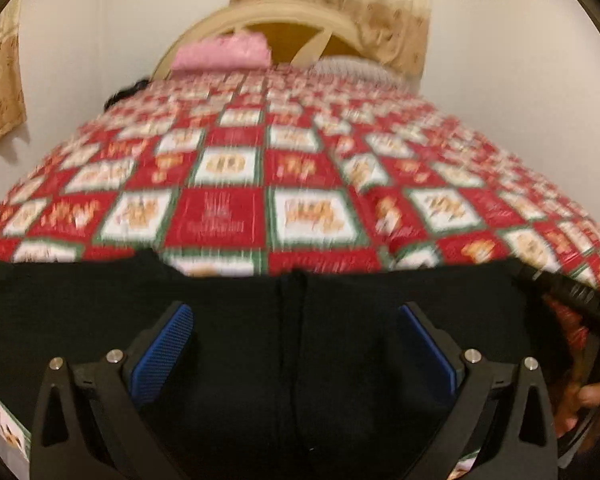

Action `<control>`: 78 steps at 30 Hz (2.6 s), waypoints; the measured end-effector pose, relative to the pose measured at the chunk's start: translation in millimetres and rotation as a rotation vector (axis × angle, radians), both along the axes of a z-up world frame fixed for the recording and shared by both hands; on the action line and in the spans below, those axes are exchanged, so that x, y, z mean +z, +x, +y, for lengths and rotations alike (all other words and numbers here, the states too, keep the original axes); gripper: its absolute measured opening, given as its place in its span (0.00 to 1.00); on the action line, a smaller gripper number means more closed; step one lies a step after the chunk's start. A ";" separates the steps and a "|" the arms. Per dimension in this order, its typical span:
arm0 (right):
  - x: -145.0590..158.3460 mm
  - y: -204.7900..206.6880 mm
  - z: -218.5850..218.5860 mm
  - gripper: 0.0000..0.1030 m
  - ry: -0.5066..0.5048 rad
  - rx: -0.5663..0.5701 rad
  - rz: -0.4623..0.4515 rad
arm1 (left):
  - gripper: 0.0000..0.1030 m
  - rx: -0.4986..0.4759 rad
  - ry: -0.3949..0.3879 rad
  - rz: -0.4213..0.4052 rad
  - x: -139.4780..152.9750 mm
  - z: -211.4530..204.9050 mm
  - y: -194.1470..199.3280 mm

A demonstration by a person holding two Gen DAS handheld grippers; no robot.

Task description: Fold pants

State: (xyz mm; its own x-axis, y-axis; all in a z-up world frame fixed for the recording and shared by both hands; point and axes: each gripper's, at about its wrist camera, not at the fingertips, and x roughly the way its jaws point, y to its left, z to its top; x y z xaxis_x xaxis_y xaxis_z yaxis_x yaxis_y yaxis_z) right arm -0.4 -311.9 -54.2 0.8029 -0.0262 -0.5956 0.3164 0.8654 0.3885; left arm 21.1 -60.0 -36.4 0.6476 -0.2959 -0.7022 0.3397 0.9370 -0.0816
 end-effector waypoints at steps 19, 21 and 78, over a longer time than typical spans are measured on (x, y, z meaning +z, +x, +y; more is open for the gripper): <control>-18.2 -93.0 46.3 0.06 -0.094 0.168 -0.112 | 1.00 -0.019 0.040 -0.008 -23.1 15.4 -19.1; -18.5 -91.9 40.6 0.06 -0.046 0.155 -0.099 | 1.00 -0.027 0.041 0.006 -17.5 22.0 -19.4; 26.6 -20.5 129.1 0.07 -0.085 0.172 -0.147 | 0.18 0.664 -0.186 -0.052 -4.4 271.0 10.2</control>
